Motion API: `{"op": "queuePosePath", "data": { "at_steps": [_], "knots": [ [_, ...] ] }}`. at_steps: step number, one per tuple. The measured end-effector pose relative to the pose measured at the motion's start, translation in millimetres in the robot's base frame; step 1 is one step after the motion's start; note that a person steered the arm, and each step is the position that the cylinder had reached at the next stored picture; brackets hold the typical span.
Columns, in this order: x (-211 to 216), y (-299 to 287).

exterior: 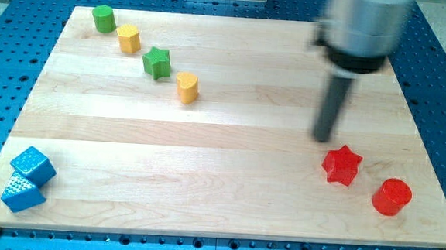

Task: Push the red star into the cube

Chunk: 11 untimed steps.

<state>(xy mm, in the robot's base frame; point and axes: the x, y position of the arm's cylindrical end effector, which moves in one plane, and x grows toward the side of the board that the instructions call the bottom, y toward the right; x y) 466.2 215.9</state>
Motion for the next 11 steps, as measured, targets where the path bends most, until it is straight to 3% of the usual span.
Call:
{"op": "queuePosePath", "data": {
  "at_steps": [1, 2, 4, 7, 10, 11],
  "knots": [
    [38, 59],
    [67, 14],
    [69, -84],
    [17, -306],
    [-17, -364],
    [31, -403]
  ]
}}
